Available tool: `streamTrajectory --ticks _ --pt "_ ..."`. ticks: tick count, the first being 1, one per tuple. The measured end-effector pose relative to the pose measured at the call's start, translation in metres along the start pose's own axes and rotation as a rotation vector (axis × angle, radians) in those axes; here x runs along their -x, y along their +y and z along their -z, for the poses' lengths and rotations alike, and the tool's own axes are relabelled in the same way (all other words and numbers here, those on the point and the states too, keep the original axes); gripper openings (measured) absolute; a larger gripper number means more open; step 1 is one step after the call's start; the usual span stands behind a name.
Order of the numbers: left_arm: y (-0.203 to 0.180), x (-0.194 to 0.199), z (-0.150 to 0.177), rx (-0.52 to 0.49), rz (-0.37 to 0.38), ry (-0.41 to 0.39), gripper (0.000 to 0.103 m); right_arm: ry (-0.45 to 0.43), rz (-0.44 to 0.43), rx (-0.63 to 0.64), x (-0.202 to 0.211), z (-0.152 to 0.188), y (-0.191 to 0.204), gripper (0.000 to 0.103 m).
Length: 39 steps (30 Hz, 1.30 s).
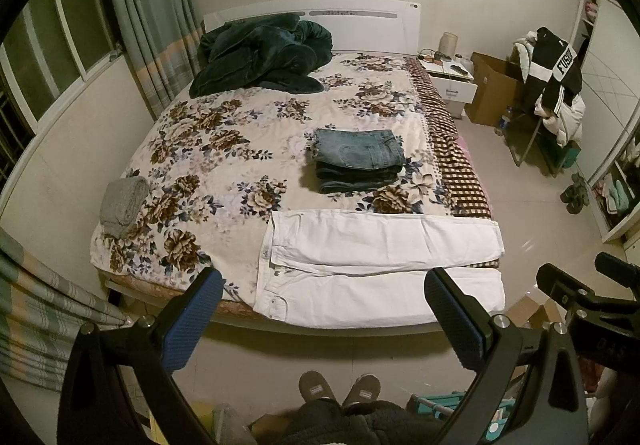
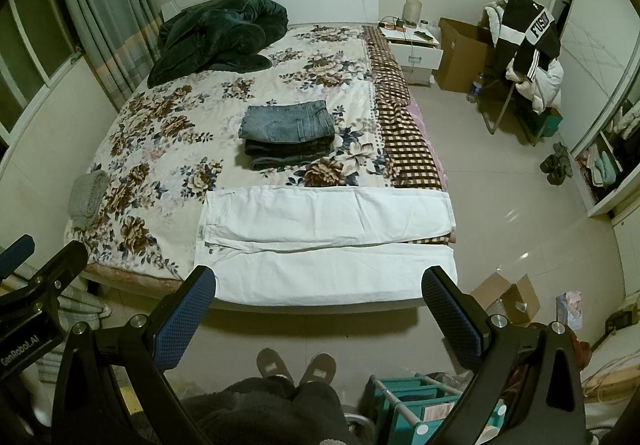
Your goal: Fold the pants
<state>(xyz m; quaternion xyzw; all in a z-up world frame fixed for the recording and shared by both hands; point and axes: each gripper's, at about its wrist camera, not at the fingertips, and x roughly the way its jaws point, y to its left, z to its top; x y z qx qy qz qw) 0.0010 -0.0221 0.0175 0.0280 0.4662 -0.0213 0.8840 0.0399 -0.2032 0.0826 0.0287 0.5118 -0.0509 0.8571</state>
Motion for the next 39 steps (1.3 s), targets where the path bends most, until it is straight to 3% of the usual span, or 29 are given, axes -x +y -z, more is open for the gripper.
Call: streamTrajectory --ticks 4,9,14,17,23,27,35,39 --pt "0.002 0.000 -0.001 0.007 -0.005 -0.025 0.103 -0.001 0.001 -0.003 -0.001 -0.001 0.001 0.103" --pt "0.000 -0.016 -0.022 0.055 -0.077 -0.097 0.103 -0.008 0.009 -0.043 -0.020 -0.014 -0.014 0.103" --pt "-0.002 -0.074 -0.045 0.117 -0.147 -0.099 0.103 0.006 0.020 -0.128 -0.086 -0.037 -0.057 0.103" --pt "0.002 -0.122 -0.056 0.147 -0.165 -0.040 0.103 0.020 0.059 -0.178 -0.136 -0.053 -0.079 0.103" --pt "0.014 -0.246 -0.073 0.210 -0.204 0.133 0.103 0.091 0.142 -0.300 -0.254 -0.085 -0.122 0.103" --pt "0.027 -0.349 -0.079 0.279 -0.219 0.263 0.103 0.156 0.192 -0.400 -0.351 -0.106 -0.152 0.103" --pt "0.071 -0.538 -0.072 0.518 -0.228 0.485 0.103 0.336 0.241 -0.585 -0.563 -0.132 -0.204 0.103" --pt "0.092 -0.629 -0.060 0.623 -0.262 0.578 0.103 0.390 0.269 -0.649 -0.641 -0.134 -0.227 0.103"
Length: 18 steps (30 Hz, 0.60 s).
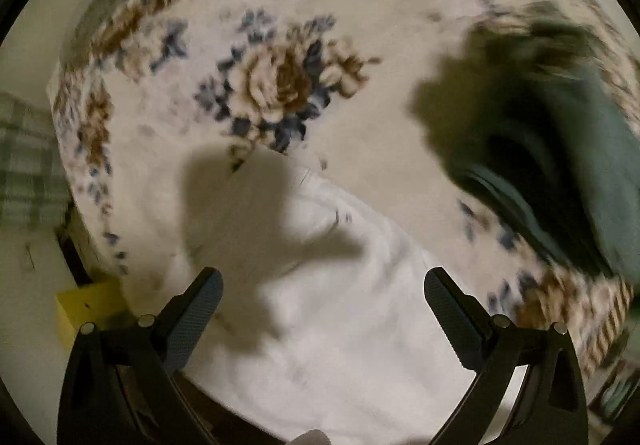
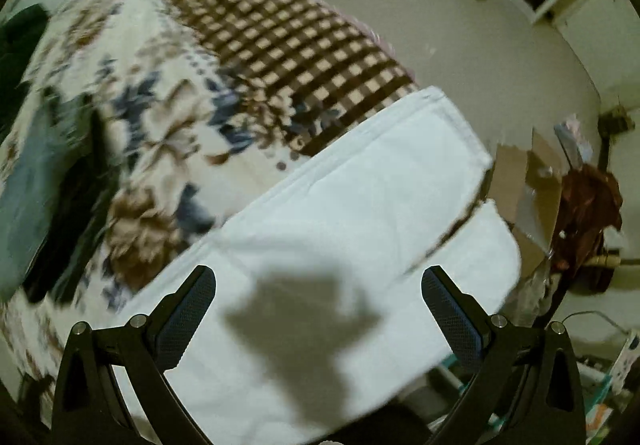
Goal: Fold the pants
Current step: 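Grasp the white pants waistband with the left tool while the right tool grasps the hem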
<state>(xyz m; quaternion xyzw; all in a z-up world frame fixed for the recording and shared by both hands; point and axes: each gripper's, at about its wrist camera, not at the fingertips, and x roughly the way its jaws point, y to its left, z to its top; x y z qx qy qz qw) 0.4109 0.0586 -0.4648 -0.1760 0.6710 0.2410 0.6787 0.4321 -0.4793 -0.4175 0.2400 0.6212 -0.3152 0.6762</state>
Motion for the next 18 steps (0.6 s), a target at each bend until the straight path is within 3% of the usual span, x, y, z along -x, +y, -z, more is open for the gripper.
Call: streamTrajectory --ticks 4,10,11,14,17,18 --pt "-0.008 -0.054 -0.026 0.062 -0.016 0.071 0.101 0.049 0.026 -0.069 -0.066 -0.029 0.003 0.103" --pt "-0.016 -0.095 -0.035 0.089 0.014 0.116 0.080 0.102 0.037 -0.182 -0.128 -0.060 0.009 0.103" --pt "-0.016 -0.095 -0.033 0.086 0.017 0.105 0.070 0.110 0.038 -0.198 -0.135 -0.063 0.009 0.103" --pt "-0.008 -0.085 -0.021 0.086 0.059 0.063 0.021 0.145 0.045 -0.250 -0.154 -0.071 0.006 0.103" --pt "0.006 -0.075 -0.008 0.079 0.127 0.035 0.012 0.182 0.036 -0.290 -0.169 -0.075 0.002 0.101" --pt "0.010 -0.069 -0.003 0.067 0.152 0.022 0.010 0.188 0.030 -0.297 -0.173 -0.076 0.001 0.095"
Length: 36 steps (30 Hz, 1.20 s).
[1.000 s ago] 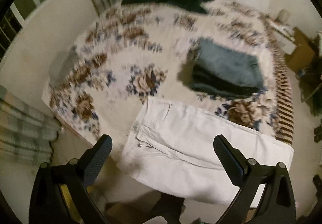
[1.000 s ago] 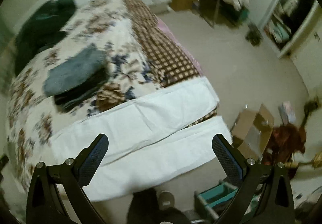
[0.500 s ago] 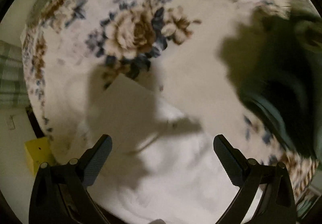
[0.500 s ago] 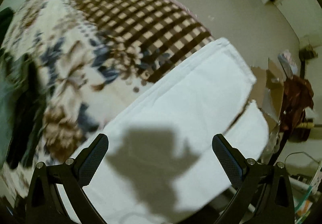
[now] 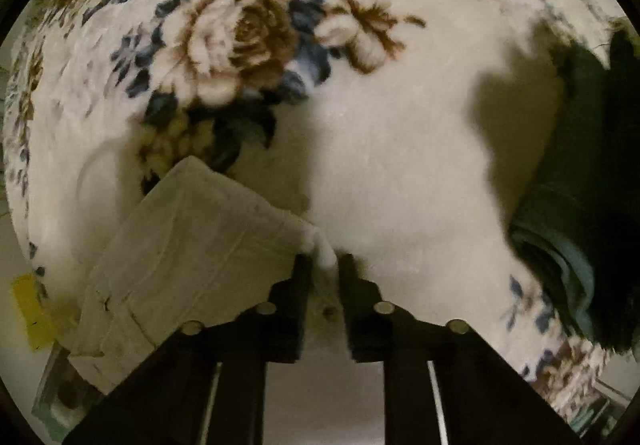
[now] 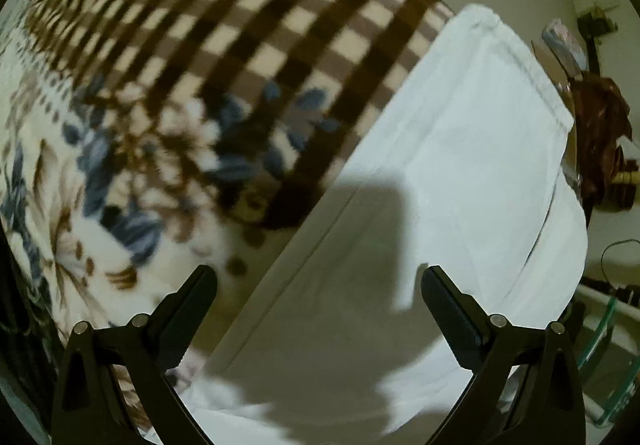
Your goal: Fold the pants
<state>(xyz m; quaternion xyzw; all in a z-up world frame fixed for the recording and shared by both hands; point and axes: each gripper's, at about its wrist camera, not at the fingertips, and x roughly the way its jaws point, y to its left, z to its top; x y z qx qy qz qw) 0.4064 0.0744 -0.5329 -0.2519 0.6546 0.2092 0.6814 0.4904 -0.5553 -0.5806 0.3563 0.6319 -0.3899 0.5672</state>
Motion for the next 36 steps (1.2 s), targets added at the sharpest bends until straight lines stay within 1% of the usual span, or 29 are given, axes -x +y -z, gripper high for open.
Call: streamTrajectory --ticks 1,3,4,5,6,7,8,12,13,14,15,17,18,20,21,22,25,26,27,28,29,30,33,34,35,36 --pt "0.003 0.004 0.003 -0.010 0.012 -0.006 0.010 0.004 -0.006 -0.003 -0.003 -0.001 -0.001 0.092" --pt "0.009 0.017 0.010 -0.020 0.056 -0.025 0.009 0.003 -0.004 0.008 -0.007 -0.004 -0.003 0.078" --pt "0.015 0.024 0.013 -0.023 0.072 -0.027 0.009 -0.004 -0.007 0.017 -0.007 -0.004 -0.004 0.064" --pt "0.020 0.032 0.017 -0.021 0.095 -0.036 0.009 -0.007 -0.005 0.025 -0.006 -0.006 -0.006 0.045" --pt "0.026 0.039 0.022 -0.015 0.119 -0.044 0.009 -0.012 -0.005 0.033 -0.004 -0.005 -0.007 0.021" --pt "0.031 0.045 0.027 -0.016 0.134 -0.048 0.009 -0.021 -0.022 0.038 -0.002 -0.006 -0.010 0.010" --pt "0.039 0.049 0.030 -0.015 0.145 -0.054 0.009 -0.026 -0.035 0.038 0.001 -0.006 -0.014 0.007" --pt "0.072 0.077 0.051 0.018 0.232 -0.084 0.009 -0.075 -0.081 0.065 0.025 0.011 -0.035 0.005" --pt "0.080 0.079 0.046 0.026 0.253 -0.090 0.009 -0.084 -0.092 0.073 0.033 0.016 -0.042 0.005" --pt "0.086 0.086 0.050 0.032 0.267 -0.100 0.009 -0.093 -0.107 0.084 0.041 0.022 -0.052 0.005" --pt "0.098 0.097 0.061 0.043 0.290 -0.114 0.009 -0.097 -0.121 0.090 0.048 0.028 -0.062 0.005" --pt "0.113 0.112 0.076 0.059 0.321 -0.135 0.009 -0.098 -0.149 0.095 0.058 0.038 -0.087 0.004" --pt "0.114 0.113 0.078 0.069 0.332 -0.142 0.009 -0.099 -0.167 0.102 0.063 0.042 -0.102 0.004" --pt "0.128 0.118 0.093 0.091 0.353 -0.152 0.009 -0.101 -0.189 0.122 0.069 0.055 -0.132 0.004" --pt "0.144 0.122 0.108 0.107 0.360 -0.161 0.009 -0.103 -0.196 0.139 0.075 0.061 -0.142 0.004" --pt "0.150 0.122 0.118 0.114 0.359 -0.163 0.009 -0.104 -0.200 0.155 0.073 0.068 -0.159 0.004" --pt "0.180 0.111 0.151 0.145 0.344 -0.165 0.009 -0.098 -0.205 0.191 0.073 0.095 -0.205 0.004" --pt "0.193 0.103 0.164 0.167 0.332 -0.155 0.009 -0.094 -0.200 0.203 0.067 0.103 -0.221 0.004" --pt "0.202 0.095 0.174 0.181 0.321 -0.149 0.009 -0.086 -0.201 0.210 0.074 0.113 -0.236 0.004" --pt "0.210 0.086 0.184 0.193 0.312 -0.138 0.009 -0.077 -0.193 0.214 0.068 0.122 -0.249 0.004" --pt "0.221 0.073 0.195 0.211 0.295 -0.127 0.009 -0.066 -0.187 0.213 0.068 0.136 -0.256 0.004" --pt "0.228 0.060 0.203 0.218 0.281 -0.113 0.009 -0.055 -0.182 0.219 0.063 0.145 -0.264 0.004" --pt "0.245 0.027 0.220 0.255 0.257 -0.075 0.009 -0.035 -0.161 0.244 0.038 0.160 -0.287 0.004" --pt "0.249 0.017 0.225 0.268 0.254 -0.062 0.009 -0.033 -0.148 0.253 0.026 0.166 -0.295 0.004" --pt "0.253 0.009 0.230 0.276 0.257 -0.052 0.009 -0.022 -0.136 0.250 0.016 0.170 -0.292 0.004" --pt "0.256 0.004 0.232 0.279 0.258 -0.051 0.010 0.006 -0.127 0.247 0.000 0.171 -0.302 0.004"
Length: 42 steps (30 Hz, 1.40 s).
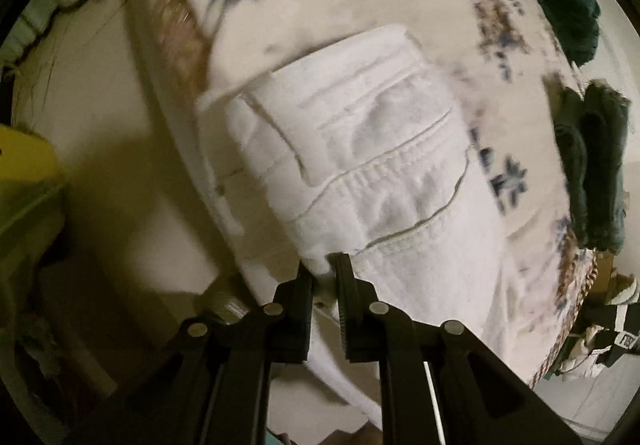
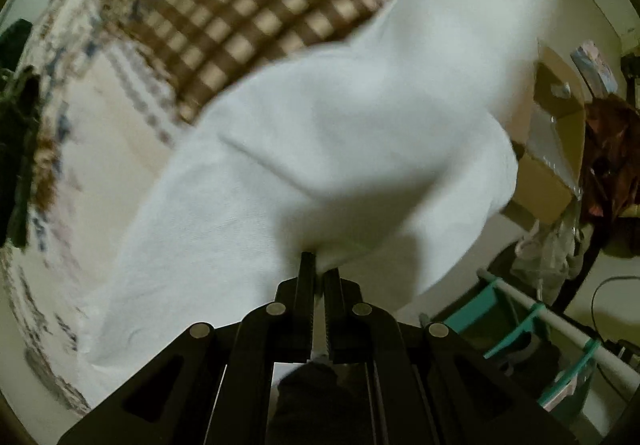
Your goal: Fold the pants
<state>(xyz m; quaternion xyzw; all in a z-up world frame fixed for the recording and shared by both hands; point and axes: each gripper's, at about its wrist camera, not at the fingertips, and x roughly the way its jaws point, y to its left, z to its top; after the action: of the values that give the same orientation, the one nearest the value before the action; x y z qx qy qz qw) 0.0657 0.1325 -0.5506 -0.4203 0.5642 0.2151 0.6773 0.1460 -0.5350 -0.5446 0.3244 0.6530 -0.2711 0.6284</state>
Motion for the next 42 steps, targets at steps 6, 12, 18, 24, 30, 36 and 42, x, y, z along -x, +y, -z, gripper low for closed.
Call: streamTrajectory --ticks 6,12,18,24,30,36,42 --pt "0.011 -0.002 -0.006 0.009 0.095 -0.004 0.017 0.073 -0.069 -0.053 -0.048 0.007 -0.026 0.014" --pt "0.025 -0.017 -0.018 0.074 0.140 0.001 0.034 0.085 -0.251 -0.146 -0.065 0.028 -0.057 0.052" --pt "0.008 -0.014 -0.024 0.004 0.101 -0.056 0.009 0.039 -0.271 -0.248 -0.089 0.051 -0.084 0.010" --pt "0.019 0.009 -0.027 -0.060 0.072 -0.044 0.009 -0.007 -0.218 -0.192 -0.065 0.080 -0.103 0.009" --pt "0.029 -0.010 -0.037 -0.055 0.037 0.029 0.013 0.097 -0.190 -0.206 -0.092 0.109 -0.149 0.017" --pt "-0.006 0.022 -0.022 -0.239 -0.074 0.014 0.072 0.081 -0.271 -0.259 -0.081 0.089 -0.171 0.052" --pt "-0.064 0.049 0.019 -0.460 -0.124 -0.043 0.078 -0.111 -0.200 -0.270 -0.029 0.050 -0.199 0.052"
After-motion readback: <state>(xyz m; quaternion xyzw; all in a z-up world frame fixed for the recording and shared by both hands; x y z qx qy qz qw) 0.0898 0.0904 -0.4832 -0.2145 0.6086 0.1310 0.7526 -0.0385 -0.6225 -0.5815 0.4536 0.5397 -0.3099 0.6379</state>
